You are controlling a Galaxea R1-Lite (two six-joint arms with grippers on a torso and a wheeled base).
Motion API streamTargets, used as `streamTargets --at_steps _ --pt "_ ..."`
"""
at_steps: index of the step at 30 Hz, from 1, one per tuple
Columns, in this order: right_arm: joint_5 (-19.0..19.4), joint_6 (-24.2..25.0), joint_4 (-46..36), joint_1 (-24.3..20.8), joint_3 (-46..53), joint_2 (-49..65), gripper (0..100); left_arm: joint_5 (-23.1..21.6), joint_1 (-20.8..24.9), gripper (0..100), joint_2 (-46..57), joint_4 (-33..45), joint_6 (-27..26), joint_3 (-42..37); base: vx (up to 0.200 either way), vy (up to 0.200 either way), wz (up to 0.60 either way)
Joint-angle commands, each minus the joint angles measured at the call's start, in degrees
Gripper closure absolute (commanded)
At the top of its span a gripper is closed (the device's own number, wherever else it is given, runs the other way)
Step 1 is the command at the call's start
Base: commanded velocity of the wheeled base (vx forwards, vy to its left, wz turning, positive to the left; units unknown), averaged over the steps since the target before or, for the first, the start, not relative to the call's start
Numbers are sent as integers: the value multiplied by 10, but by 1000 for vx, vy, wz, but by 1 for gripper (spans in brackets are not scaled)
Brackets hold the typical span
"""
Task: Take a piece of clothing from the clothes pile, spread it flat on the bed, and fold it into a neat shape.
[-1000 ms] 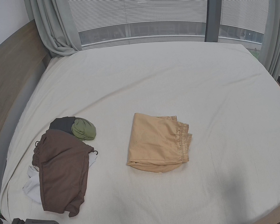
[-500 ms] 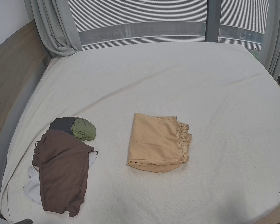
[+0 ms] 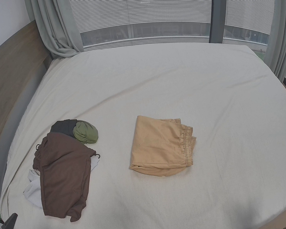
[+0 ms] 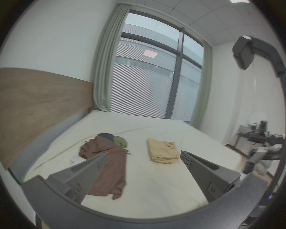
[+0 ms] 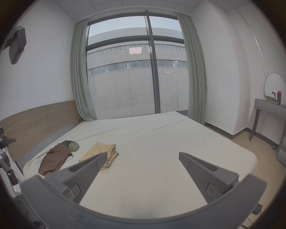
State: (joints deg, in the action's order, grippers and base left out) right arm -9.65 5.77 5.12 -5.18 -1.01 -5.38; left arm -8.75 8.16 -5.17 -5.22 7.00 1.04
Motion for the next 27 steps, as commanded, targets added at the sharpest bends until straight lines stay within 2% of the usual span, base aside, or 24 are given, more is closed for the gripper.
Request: streamTargets --at_steps 1,2,3,5,10,12,15,17,22,25,27 --pt "20 5 -7 1 10 -2 0 59 -60 0 8 19 -40 -10 0 0 0" --pt "17 4 -7 1 10 -2 0 58 -89 0 28 19 -45 -10 0 0 0" --pt "14 1 -7 2 10 -2 0 66 -94 0 46 25 -71 -10 0 0 0" --pt "13 -1 -8 2 10 -2 0 80 -82 0 46 60 -93 -10 0 0 0" --pt "10 -6 -8 2 10 -2 0 82 -80 0 49 54 -77 -9 0 0 0" --pt "10 -25 -9 7 10 -2 0 82 -80 0 49 54 -72 -9 0 0 0" --pt "19 -23 -9 25 10 5 0 82 -80 0 48 54 -69 -9 0 0 0" --pt "51 -18 -7 52 10 50 0 82 -80 0 48 54 -68 -9 0 0 0" --pt "46 -11 -7 54 10 54 0 82 -81 0 49 54 -72 -9 0 0 0" --pt "50 -41 -9 54 10 54 0 83 -81 0 49 54 -73 -9 0 0 0" --pt "74 -67 -9 54 10 54 0 83 -80 0 49 54 -73 -9 0 0 0"
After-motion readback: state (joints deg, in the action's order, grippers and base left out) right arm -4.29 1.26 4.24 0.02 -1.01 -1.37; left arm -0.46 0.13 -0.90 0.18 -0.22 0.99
